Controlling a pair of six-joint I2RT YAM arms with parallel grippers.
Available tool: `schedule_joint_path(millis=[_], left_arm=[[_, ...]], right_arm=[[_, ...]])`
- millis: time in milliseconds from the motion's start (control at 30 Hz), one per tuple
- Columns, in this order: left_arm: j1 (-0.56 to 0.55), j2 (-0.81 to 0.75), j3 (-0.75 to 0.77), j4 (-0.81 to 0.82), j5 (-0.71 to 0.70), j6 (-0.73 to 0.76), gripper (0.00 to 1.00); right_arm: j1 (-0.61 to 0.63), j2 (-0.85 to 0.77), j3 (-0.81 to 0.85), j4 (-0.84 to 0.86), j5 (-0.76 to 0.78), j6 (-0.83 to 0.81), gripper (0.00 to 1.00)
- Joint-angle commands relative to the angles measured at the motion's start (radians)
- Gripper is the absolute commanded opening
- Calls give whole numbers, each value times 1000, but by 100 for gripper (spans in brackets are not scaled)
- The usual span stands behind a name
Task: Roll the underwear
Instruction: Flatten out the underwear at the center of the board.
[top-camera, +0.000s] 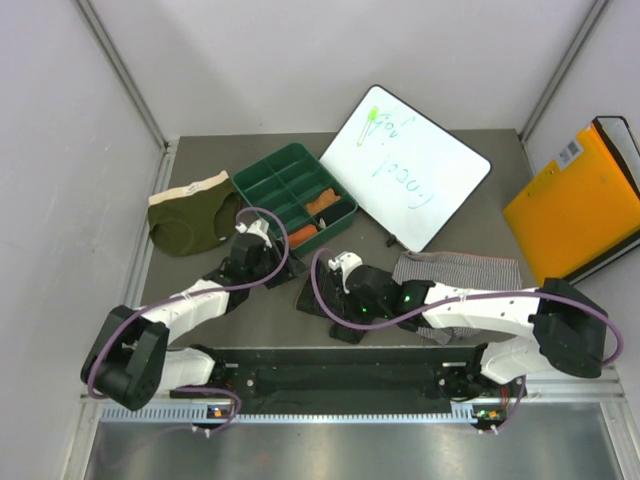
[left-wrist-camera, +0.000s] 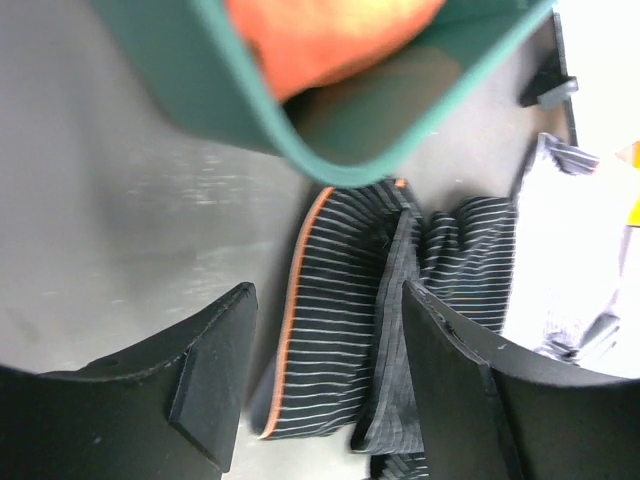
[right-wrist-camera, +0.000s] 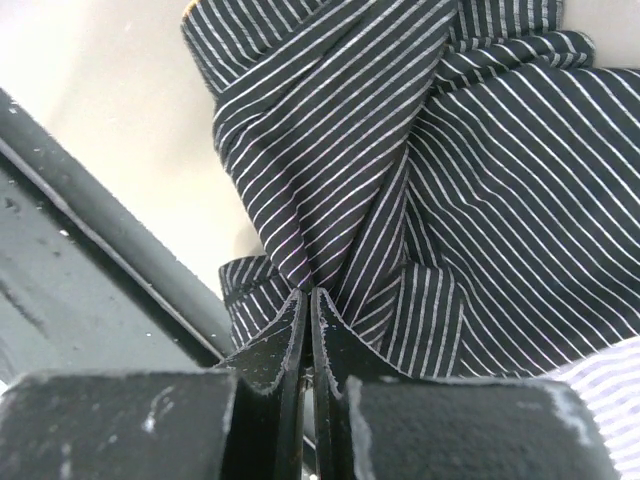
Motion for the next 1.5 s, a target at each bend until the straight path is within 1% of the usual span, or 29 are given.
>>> schedule_joint_path(millis=[0, 167, 267, 500, 667, 733, 767, 800, 833, 900, 967, 1033, 1067, 1100, 1133, 1167, 1200, 1233, 1267, 1300, 1367, 1400, 1467], left_arm=[[-53, 28, -2, 133, -1, -72, 64], [-122, 100, 44, 168, -18, -89, 64], [-142, 146, 78, 163, -33, -85, 64], [-161, 221, 120, 206, -30, -95, 61], [-172, 290, 146, 232, -6, -101, 56], [-173, 310, 152, 223, -7, -96, 50], [-173, 316, 156, 219, -9, -90, 44], [-173, 324, 158, 210, -15, -87, 34], [-173, 327, 159, 209, -18, -84, 20], [-173, 319, 152, 209, -23, -79, 0], [-173, 287, 135, 208, -21, -75, 0], [-173, 195, 79, 187, -38, -81, 0], [-173, 157, 57, 165, -62, -85, 0], [-173, 88, 26, 142, -73, -85, 0], [-173, 57, 18, 116, -81, -82, 0], [-173, 30, 15, 55, -84, -78, 0], [-173, -13, 8, 32, -78, -73, 0], [-173, -36, 5, 1, -79, -70, 0], [-173, -58, 0, -54, -85, -67, 0], [-173, -105, -14, -83, -105, -64, 0], [-173, -151, -28, -116, -133, -53, 0], [-173, -184, -41, -193, -168, -49, 0], [-173, -208, -49, -244, -187, -41, 0]], right_arm=[[13, -23, -9, 58, -45, 19, 0], [11, -17, -18, 78, -55, 24, 0], [11, -17, -19, 81, -60, 24, 0], [16, -20, -33, 104, -91, 10, 0], [28, -20, -30, 108, -97, 4, 0], [28, -20, -30, 110, -95, 2, 0], [28, -20, -30, 111, -97, 2, 0], [28, -22, -27, 111, -95, 1, 0], [30, -25, -29, 111, -95, -1, 0], [28, -29, -19, 107, -95, -1, 0], [28, -40, 5, 79, -86, 2, 1], [27, -52, 37, 33, -8, 4, 9], [13, -63, 71, -5, 12, -12, 19], [-1, -69, 85, -16, 23, -16, 25], [-19, -77, 94, -20, 14, -24, 28], [-45, -83, 102, -16, -1, -42, 32], [-93, -88, 111, 5, -26, -55, 40], [-116, -85, 116, 24, -32, -68, 43], [-134, -77, 137, 35, -38, -105, 49], [-163, -45, 151, 42, -41, -124, 51], [-190, -2, 195, 55, -48, -177, 54], [-217, 27, 209, 74, -60, -193, 55], [-240, 108, 244, 97, -75, -231, 55]])
